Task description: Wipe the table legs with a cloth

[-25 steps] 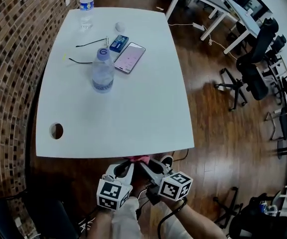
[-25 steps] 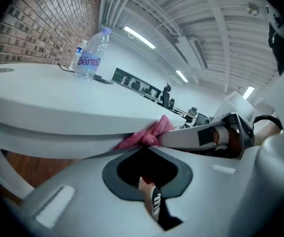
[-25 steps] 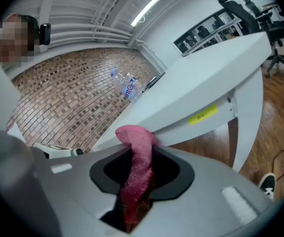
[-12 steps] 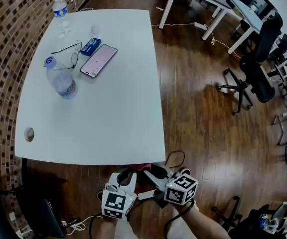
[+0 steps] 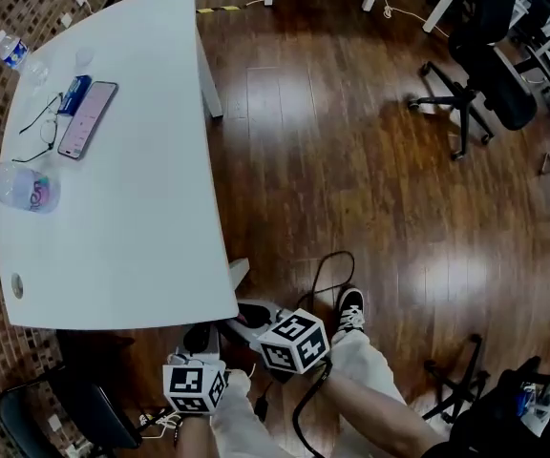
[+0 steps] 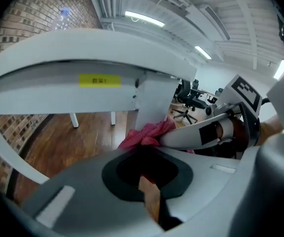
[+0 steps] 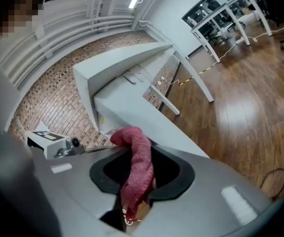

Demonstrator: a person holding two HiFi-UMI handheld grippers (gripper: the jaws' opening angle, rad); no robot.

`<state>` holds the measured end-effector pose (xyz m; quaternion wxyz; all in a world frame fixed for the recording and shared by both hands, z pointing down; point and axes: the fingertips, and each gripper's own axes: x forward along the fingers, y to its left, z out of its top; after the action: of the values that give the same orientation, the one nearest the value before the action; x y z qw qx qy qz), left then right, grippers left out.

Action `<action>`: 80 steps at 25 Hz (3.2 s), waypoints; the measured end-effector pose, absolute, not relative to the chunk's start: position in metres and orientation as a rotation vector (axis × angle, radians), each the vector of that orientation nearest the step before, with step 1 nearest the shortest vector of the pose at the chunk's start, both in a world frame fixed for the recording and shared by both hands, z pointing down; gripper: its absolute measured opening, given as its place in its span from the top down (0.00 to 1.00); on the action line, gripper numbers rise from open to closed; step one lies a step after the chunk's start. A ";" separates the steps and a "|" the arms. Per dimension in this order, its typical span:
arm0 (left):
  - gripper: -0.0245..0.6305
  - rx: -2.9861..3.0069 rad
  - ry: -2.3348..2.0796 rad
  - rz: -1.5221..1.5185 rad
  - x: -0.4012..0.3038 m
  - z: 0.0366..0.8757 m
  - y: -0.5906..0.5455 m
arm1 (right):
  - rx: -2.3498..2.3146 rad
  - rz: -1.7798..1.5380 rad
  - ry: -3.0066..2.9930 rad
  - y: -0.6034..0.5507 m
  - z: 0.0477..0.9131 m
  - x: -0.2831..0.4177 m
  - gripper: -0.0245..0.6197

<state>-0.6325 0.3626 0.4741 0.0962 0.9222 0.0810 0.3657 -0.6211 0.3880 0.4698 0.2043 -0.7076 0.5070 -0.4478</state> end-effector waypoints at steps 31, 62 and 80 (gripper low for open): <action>0.97 2.640 -0.369 1.181 -0.638 0.502 0.381 | -1.736 -1.433 2.061 0.392 0.495 -0.617 0.82; 0.97 2.570 -0.284 1.343 -0.640 0.662 0.385 | -1.757 -1.504 1.805 0.399 0.656 -0.619 0.82; 0.97 2.397 -0.023 1.481 -0.634 1.026 0.403 | -1.899 -1.788 1.243 0.449 1.057 -0.600 0.82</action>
<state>-0.6342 0.4030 1.0256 0.1610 0.8395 -0.0081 0.5188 -0.5999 0.4491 1.0567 0.1258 -0.6521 0.4267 -0.6139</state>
